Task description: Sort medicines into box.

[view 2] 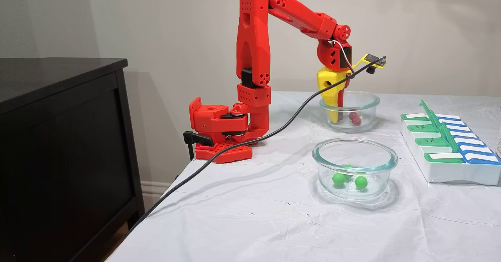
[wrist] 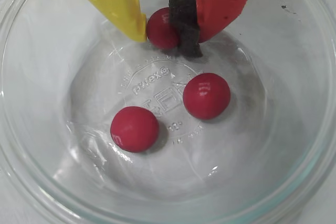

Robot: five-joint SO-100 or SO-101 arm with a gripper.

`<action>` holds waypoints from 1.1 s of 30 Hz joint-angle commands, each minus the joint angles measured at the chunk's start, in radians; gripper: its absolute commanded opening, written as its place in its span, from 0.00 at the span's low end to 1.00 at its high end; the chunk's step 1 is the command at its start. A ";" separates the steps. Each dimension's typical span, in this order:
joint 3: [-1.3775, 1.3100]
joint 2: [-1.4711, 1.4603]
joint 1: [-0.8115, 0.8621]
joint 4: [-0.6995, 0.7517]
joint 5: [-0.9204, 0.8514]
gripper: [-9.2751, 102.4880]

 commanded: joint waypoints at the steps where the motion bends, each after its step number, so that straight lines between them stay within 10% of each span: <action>1: -0.032 0.009 -0.015 -0.009 -0.012 0.08; 22: -0.279 0.298 0.206 0.173 -0.098 0.08; 33: -0.630 0.034 0.405 0.327 0.221 0.08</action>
